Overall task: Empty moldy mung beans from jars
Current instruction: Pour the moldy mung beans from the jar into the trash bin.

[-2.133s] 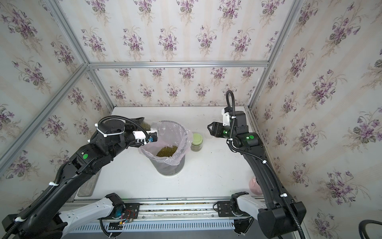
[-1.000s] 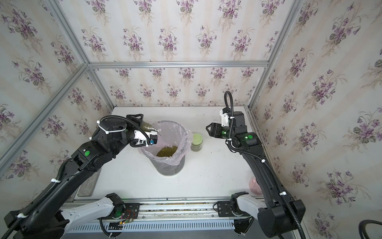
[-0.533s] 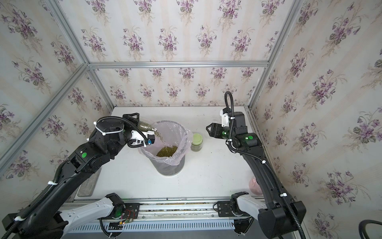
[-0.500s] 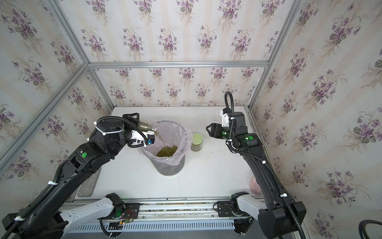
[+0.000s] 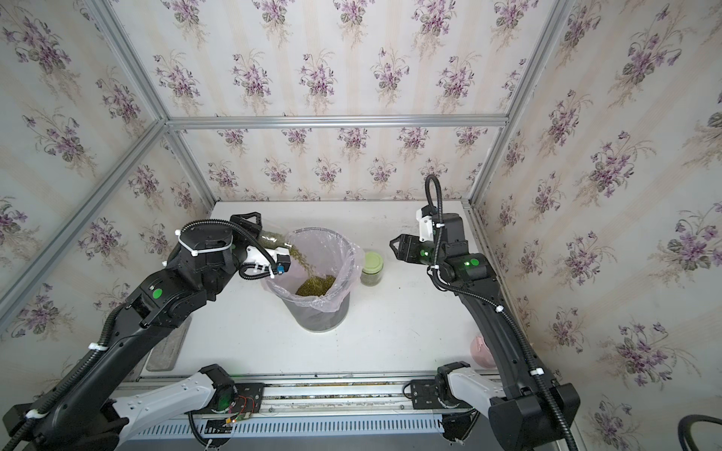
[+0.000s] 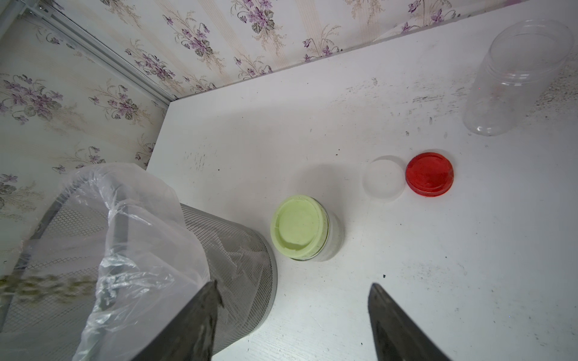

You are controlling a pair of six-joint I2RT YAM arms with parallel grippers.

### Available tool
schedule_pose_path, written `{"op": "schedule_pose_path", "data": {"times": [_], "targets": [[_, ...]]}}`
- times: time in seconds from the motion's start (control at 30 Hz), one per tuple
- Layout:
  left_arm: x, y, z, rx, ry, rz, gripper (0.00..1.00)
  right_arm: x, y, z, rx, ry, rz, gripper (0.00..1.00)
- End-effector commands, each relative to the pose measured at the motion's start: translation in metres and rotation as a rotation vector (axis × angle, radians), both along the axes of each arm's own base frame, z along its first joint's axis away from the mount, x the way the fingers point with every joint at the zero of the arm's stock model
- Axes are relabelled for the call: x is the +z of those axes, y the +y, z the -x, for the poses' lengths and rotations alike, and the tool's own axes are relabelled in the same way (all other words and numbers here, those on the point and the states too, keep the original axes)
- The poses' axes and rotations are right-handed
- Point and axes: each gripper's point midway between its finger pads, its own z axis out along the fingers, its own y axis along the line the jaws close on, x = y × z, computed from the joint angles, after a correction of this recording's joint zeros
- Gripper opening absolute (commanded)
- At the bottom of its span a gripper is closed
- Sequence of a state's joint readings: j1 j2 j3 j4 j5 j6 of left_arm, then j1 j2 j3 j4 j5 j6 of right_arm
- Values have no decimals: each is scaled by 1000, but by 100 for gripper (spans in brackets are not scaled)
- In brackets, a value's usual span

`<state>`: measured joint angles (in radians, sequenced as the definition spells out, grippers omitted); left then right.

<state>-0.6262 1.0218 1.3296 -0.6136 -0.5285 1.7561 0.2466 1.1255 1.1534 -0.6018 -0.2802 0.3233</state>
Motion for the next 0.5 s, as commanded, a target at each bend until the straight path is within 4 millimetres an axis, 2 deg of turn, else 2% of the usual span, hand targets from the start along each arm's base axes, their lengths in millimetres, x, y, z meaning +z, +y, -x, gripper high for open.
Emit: {"op": "schedule_pose_path", "data": {"times": [0.0,0.47], "targets": [[12,2,-1,-24,-45,-80,50,9,1,-2,0,-32,-16,73],[11,0,0,-42,-42,-84,48,11,1,-1,-3,-34,-20,73]]}}
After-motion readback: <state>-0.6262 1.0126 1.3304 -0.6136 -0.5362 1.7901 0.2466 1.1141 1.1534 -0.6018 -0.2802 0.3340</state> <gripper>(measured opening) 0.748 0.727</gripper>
